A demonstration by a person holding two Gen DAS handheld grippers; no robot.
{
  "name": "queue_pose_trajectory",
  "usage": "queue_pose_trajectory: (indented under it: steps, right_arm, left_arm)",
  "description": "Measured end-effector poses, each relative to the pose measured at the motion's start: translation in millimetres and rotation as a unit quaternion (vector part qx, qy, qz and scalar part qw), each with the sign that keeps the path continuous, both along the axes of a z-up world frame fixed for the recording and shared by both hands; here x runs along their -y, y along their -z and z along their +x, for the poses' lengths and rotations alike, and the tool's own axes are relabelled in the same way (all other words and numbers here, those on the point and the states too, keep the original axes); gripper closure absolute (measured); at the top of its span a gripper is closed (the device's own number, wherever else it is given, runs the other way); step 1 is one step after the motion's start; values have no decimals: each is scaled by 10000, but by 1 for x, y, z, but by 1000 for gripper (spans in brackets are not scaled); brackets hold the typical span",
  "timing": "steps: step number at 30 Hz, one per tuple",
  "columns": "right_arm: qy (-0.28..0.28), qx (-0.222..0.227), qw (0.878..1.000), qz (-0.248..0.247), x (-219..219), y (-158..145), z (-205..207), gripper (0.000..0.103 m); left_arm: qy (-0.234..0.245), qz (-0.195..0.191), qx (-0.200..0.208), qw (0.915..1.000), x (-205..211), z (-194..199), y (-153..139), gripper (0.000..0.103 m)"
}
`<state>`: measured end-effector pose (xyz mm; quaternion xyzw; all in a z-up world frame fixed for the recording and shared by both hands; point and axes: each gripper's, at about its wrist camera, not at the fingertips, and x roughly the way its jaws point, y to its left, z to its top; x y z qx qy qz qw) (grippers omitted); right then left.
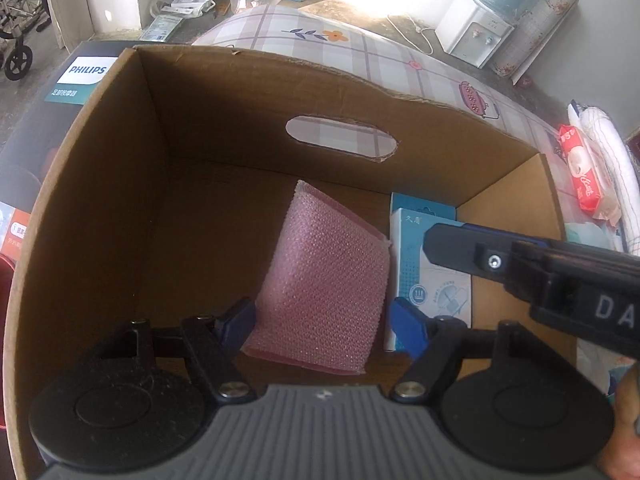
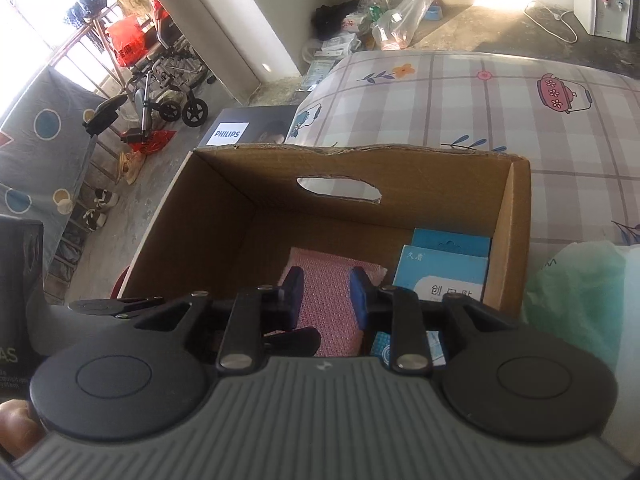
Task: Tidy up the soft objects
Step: 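Carry the pink sponge into the cardboard box and release it, then move the right tool back to the pile toward the cotton swab pack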
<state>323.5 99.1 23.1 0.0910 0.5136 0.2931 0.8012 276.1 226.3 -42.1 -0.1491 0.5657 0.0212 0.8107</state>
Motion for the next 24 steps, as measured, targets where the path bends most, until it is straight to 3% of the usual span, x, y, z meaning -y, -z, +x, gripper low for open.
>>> queue_pose_trajectory:
  steps: [11, 20, 24]
  right_arm:
    - [46, 330, 9988, 358, 49, -19, -4, 78]
    - [186, 299, 9981, 508, 82, -18, -10, 78]
    - [323, 266, 9965, 726, 102, -17, -14, 77]
  left_arm:
    - [55, 253, -193, 9995, 15, 8, 21, 30]
    - [100, 617, 51, 9980, 28, 21, 15, 31]
    - [168, 764, -86, 9969, 32, 17, 9, 22]
